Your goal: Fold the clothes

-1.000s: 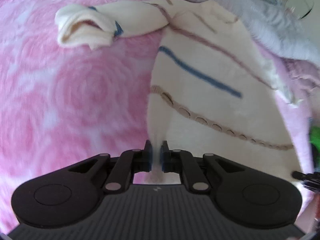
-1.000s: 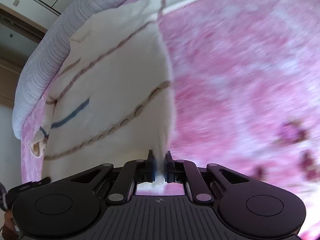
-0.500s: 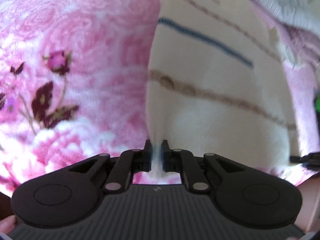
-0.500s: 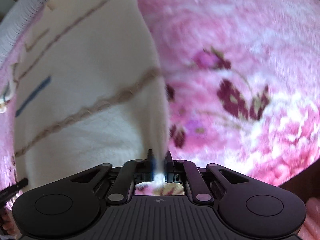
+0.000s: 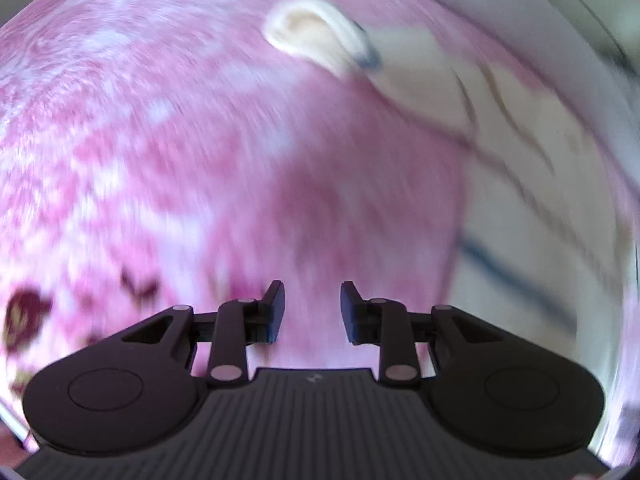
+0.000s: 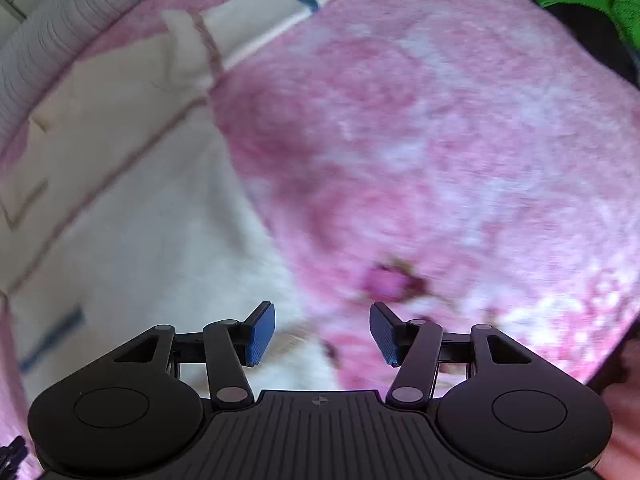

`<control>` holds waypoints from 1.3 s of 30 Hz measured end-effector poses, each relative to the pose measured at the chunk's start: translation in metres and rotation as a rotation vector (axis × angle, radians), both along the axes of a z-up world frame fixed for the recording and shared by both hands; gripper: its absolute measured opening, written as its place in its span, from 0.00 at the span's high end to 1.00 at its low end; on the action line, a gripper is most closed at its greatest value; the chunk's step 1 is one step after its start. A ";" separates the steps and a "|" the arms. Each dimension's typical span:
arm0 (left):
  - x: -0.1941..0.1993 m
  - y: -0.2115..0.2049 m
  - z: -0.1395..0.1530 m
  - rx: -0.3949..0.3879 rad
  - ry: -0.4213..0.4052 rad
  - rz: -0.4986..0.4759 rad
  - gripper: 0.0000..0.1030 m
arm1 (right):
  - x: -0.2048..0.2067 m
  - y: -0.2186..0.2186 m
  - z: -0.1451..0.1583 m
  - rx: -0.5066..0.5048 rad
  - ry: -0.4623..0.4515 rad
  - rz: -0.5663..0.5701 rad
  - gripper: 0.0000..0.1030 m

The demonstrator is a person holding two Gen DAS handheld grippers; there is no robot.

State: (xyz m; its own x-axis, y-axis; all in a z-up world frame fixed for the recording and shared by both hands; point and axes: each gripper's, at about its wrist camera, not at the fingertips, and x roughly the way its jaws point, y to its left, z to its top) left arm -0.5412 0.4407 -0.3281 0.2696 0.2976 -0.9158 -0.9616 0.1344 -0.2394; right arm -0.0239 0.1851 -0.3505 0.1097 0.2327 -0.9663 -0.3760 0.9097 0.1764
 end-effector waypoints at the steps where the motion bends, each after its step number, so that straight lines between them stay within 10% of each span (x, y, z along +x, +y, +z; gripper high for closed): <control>1: 0.000 0.017 -0.002 0.004 -0.022 0.042 0.76 | -0.001 0.005 0.003 0.007 0.003 -0.001 0.45; 9: -0.004 0.137 -0.031 0.039 -0.175 0.340 0.76 | -0.014 0.076 -0.017 0.015 0.018 0.070 0.45; 16: 0.013 0.198 -0.049 0.085 -0.198 0.365 0.76 | -0.021 0.103 -0.029 -0.021 0.028 0.083 0.45; 18: 0.021 0.207 -0.050 0.110 -0.184 0.331 1.00 | -0.025 0.105 -0.030 -0.034 0.030 0.078 0.45; 20: 0.033 0.209 -0.039 0.200 -0.074 0.245 1.00 | -0.028 0.108 -0.031 -0.042 0.032 0.083 0.45; 24: 0.076 0.175 0.016 0.724 0.385 -0.228 1.00 | -0.031 0.116 -0.029 -0.055 0.025 0.095 0.45; 27: 0.076 0.141 0.023 0.973 0.687 -0.527 1.00 | -0.031 0.119 -0.026 -0.049 0.029 0.091 0.45; 31: 0.038 0.133 -0.007 0.706 0.733 -0.625 1.00 | -0.034 0.124 -0.030 -0.047 0.041 0.084 0.45; 39: 0.027 0.179 -0.025 0.331 0.202 -0.261 0.65 | -0.044 0.127 -0.035 -0.078 0.057 0.131 0.45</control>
State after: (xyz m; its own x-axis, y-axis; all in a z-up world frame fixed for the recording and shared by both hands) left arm -0.5146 0.6198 -0.3532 0.2001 0.5284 -0.8251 -0.9085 0.4153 0.0456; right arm -0.0675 0.3117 -0.3855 0.0278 0.1655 -0.9858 -0.4839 0.8652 0.1316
